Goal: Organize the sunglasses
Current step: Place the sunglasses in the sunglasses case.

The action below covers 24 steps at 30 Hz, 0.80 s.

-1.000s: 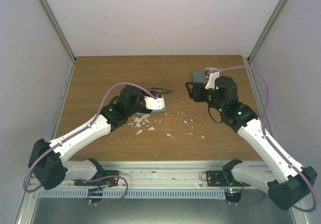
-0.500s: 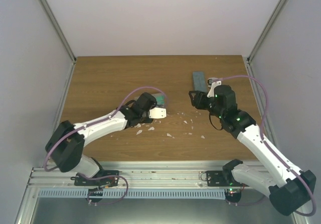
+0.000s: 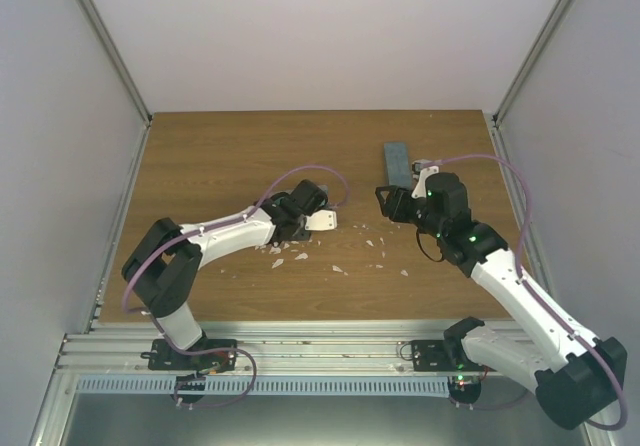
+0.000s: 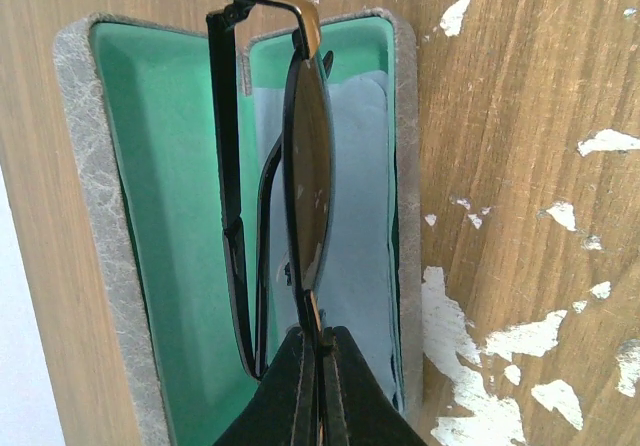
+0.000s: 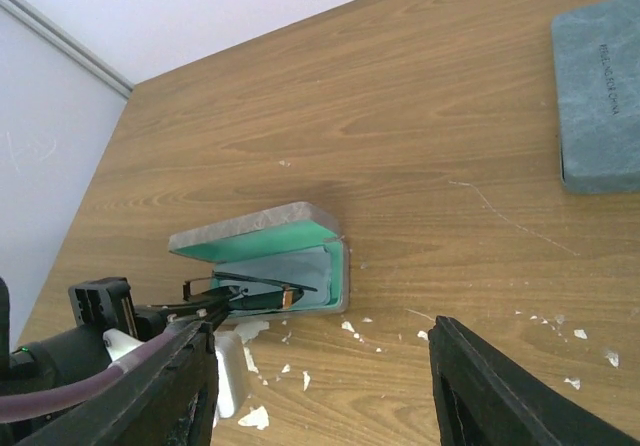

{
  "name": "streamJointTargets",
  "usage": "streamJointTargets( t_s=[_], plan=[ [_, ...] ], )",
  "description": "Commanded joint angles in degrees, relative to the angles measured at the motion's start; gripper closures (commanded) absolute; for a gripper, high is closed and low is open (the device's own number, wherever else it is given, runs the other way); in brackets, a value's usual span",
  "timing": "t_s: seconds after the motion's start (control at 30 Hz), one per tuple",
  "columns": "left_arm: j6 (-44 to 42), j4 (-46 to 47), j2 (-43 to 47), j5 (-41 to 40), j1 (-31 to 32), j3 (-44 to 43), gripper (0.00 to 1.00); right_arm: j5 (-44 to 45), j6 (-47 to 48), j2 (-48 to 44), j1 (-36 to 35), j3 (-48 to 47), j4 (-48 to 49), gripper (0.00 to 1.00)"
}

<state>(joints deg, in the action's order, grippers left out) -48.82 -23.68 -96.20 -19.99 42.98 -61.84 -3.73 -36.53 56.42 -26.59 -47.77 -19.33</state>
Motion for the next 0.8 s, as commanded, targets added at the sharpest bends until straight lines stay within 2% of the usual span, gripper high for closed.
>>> streamJointTargets(
  t_s=[0.0, 0.37, 0.77],
  plan=[
    [1.49, -1.54, -1.71, -1.58, 0.02, -2.08, 1.00, -0.70, -0.47, 0.35, 0.66, 0.57, 1.23, 0.42],
    [5.30, -2.97, -5.73, -1.31, -0.88, -4.55, 1.00, -1.13, -0.51, 0.21, 0.87, 1.00, 0.63, 0.42],
    [5.77, -7.00, -5.90, 3.15, -0.88, -6.16, 1.00, -1.16, -0.89, 0.01, 0.89, 1.41, -0.09, 0.42]
  ],
)
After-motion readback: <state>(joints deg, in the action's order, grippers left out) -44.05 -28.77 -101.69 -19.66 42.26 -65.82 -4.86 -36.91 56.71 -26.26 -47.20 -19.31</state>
